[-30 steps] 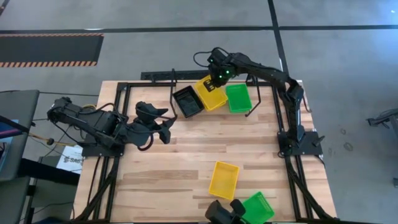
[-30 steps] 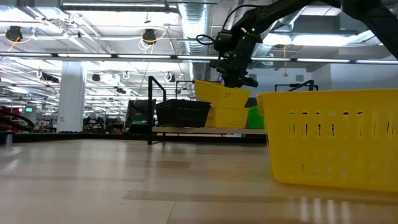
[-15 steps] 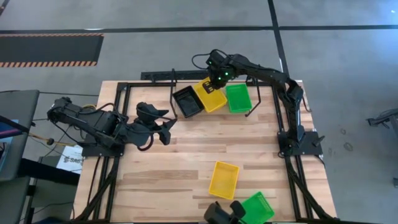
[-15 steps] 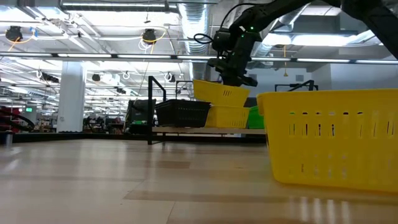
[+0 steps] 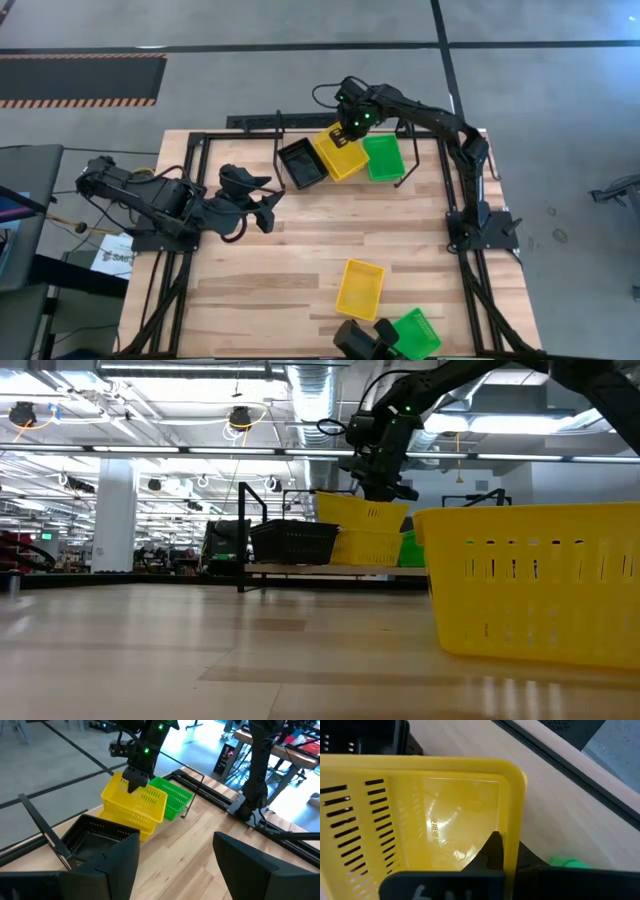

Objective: Stack baskets on shelf by color
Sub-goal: Stack the left yellow bin on top of the yellow bin on the shelf

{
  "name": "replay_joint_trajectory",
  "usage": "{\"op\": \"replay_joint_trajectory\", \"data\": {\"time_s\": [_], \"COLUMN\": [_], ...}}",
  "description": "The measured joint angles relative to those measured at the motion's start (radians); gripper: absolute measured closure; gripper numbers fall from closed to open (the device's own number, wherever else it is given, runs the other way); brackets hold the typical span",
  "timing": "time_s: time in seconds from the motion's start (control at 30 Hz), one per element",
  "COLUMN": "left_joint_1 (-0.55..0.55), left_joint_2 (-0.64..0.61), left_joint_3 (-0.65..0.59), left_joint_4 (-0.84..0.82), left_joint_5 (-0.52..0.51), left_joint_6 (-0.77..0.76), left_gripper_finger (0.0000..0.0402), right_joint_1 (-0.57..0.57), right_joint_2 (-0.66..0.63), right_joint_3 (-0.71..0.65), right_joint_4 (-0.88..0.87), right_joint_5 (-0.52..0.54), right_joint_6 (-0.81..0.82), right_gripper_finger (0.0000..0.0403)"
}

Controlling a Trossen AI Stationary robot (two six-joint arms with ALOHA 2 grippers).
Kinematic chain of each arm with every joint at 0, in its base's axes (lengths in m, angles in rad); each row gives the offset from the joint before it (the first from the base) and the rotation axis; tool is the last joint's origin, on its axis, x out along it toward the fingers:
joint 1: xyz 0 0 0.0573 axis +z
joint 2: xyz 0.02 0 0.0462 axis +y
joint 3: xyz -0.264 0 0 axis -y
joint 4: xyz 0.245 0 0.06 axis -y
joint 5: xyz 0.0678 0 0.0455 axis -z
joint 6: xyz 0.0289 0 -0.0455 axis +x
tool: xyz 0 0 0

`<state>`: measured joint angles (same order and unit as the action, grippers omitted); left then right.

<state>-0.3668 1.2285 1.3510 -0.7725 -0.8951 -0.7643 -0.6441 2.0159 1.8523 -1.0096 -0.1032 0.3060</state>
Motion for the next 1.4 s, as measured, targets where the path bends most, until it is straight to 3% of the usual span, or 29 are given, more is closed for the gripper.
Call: {"op": "replay_joint_trajectory", "data": {"time_s": [0.7,1.4], "left_joint_1": [0.000,0.000], "left_joint_2": [0.000,0.000], "left_joint_3": [0.000,0.000], "left_joint_4": [0.004,0.015], "left_joint_5": [-0.007,-0.006], "left_joint_6": [-0.004,-0.004], "left_gripper_finger": [0.0161,0.0161], "right_joint_1": [-0.003,0.022], "right_joint_2": [0.001,-0.002], "right_joint_3": [-0.108,-0.103], "right_joint_4": [0.087,0.116], "right_joint_5": [-0.050,-0.026], "right_joint_6": [-0.055,-0.117], "right_gripper_finger": [0.0400,0.0255]}}
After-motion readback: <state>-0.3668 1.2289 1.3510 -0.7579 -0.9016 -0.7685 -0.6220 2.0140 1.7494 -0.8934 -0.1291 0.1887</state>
